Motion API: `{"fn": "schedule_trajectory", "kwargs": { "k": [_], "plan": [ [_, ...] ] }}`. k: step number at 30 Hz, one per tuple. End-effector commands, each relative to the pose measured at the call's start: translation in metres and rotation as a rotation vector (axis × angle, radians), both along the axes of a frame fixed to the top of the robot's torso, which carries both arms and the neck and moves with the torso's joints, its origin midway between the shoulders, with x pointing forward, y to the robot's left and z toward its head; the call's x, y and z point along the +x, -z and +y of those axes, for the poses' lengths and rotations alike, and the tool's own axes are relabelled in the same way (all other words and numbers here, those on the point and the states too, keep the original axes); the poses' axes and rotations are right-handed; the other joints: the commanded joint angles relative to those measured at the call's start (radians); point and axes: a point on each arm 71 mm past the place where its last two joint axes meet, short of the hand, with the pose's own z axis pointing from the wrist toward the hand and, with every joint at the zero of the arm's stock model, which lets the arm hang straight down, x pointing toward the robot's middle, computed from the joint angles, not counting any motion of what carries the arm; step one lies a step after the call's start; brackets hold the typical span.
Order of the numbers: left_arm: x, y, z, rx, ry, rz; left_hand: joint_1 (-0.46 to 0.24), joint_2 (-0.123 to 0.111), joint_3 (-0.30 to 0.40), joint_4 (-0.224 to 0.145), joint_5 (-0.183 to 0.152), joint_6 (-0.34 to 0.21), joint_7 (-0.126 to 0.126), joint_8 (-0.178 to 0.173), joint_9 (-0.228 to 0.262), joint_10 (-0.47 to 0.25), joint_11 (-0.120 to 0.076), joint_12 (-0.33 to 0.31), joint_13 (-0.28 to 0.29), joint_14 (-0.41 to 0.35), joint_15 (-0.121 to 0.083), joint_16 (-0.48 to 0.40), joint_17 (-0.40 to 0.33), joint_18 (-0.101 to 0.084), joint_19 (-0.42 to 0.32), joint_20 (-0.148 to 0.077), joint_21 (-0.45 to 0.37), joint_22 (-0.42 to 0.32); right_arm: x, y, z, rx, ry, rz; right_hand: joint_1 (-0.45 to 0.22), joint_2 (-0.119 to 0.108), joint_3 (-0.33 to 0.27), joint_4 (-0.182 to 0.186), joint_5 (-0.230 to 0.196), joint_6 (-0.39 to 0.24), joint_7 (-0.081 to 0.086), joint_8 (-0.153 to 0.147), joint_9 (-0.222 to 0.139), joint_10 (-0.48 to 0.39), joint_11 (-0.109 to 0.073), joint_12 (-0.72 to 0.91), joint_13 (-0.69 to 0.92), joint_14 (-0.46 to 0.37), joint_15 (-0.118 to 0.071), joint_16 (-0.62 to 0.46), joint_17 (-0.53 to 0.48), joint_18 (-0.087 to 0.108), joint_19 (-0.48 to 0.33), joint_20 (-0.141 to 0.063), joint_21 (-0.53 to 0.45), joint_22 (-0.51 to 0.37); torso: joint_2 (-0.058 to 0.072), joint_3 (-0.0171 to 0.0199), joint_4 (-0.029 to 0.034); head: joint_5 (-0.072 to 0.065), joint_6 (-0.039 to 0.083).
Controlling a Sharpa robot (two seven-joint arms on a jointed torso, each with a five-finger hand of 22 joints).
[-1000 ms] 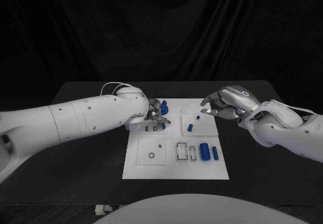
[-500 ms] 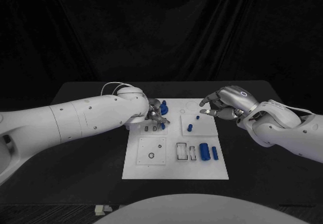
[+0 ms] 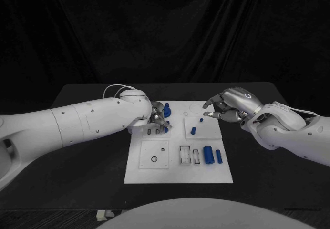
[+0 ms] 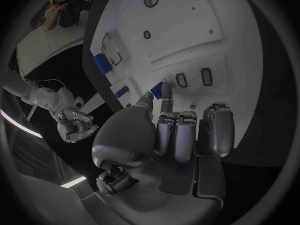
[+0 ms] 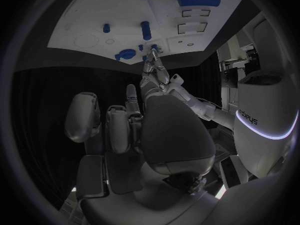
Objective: Assemble the parts on the task board
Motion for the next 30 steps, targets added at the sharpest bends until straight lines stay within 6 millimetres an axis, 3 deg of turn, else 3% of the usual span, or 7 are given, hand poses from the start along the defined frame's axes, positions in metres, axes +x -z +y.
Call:
{"fn": "schedule_trajectory", "kwargs": {
  "k": [1, 13, 20, 24, 30],
  "plan": [
    [-0.0013, 0.0018, -0.0020, 0.003, 0.011, 0.012, 0.013, 0.002, 0.004, -0.009, 0.008, 0.000, -0.005, -0.008, 0.003, 0.104, -0.008, 0.004, 0.263, 0.106, -0.005, 0.003, 0.263, -0.002, -0.001, -0.009, -0.007, 0.060, 0.0003, 0.0008, -0.0008, 0.001, 0.016, -0.002, -0.002, -0.001, -0.004, -0.001, -0.006, 0.001, 0.003, -0.004, -0.001, 0.106, 0.004, 0.003, 0.263, 0.067, 0.005, -0.004, 0.101, 0.011, -0.004, 0.002, -0.004, 0.156, 0.000, -0.0001, -0.0002, -0.001, 0.000],
    [-0.0023, 0.0049, -0.0014, 0.005, 0.008, 0.018, 0.019, 0.003, 0.012, -0.016, 0.012, 0.000, -0.005, -0.012, 0.006, 0.104, -0.008, 0.004, 0.263, 0.106, -0.006, 0.003, 0.263, -0.002, -0.001, -0.009, -0.008, 0.060, 0.0011, 0.0014, -0.0004, -0.001, 0.016, 0.000, -0.001, -0.001, -0.004, -0.002, -0.010, 0.002, 0.003, -0.004, -0.001, 0.106, 0.004, 0.003, 0.263, 0.067, 0.005, -0.004, 0.101, 0.011, -0.004, 0.003, -0.004, 0.157, -0.001, 0.0007, 0.0017, -0.008, 0.000],
    [-0.0026, 0.0051, -0.0006, -0.004, 0.010, 0.016, 0.042, -0.002, 0.066, -0.051, 0.063, 0.000, -0.007, -0.037, 0.021, 0.104, -0.010, 0.004, 0.263, 0.106, -0.007, 0.003, 0.263, -0.001, -0.003, -0.012, -0.013, 0.060, 0.0014, 0.0022, -0.0003, -0.003, 0.016, 0.002, -0.001, -0.001, -0.004, -0.002, -0.011, 0.003, 0.003, -0.004, -0.001, 0.106, 0.004, 0.003, 0.263, 0.067, 0.005, -0.003, 0.101, 0.011, -0.004, 0.003, -0.004, 0.157, -0.001, -0.0003, 0.0012, -0.007, 0.000],
    [-0.0032, 0.0049, 0.0001, -0.010, 0.012, 0.015, 0.046, -0.020, 0.122, -0.079, 0.121, 0.002, -0.008, -0.054, 0.032, 0.104, -0.011, 0.004, 0.263, 0.106, -0.009, 0.003, 0.263, -0.001, -0.003, -0.013, -0.016, 0.063, 0.0014, 0.0028, -0.0005, -0.005, 0.017, 0.006, 0.000, 0.000, -0.004, -0.002, -0.011, 0.003, 0.003, -0.004, -0.001, 0.106, 0.004, 0.003, 0.263, 0.067, 0.005, -0.003, 0.102, 0.011, -0.004, 0.003, -0.004, 0.156, -0.001, -0.0006, 0.0014, -0.006, 0.000],
    [-0.0035, 0.0047, 0.0012, -0.015, 0.013, 0.013, 0.030, -0.054, 0.234, -0.119, 0.154, 0.007, -0.007, -0.074, 0.053, 0.104, -0.011, 0.004, 0.263, 0.106, -0.009, 0.003, 0.263, -0.001, -0.001, -0.013, -0.020, 0.068, 0.0017, 0.0040, -0.0007, -0.009, 0.020, 0.013, 0.001, 0.001, -0.004, -0.002, -0.011, 0.004, 0.003, -0.005, -0.002, 0.106, 0.004, 0.003, 0.263, 0.067, 0.005, -0.004, 0.101, 0.011, -0.004, 0.003, -0.006, 0.156, -0.001, -0.0001, 0.0028, -0.002, 0.000]
  ]
}}
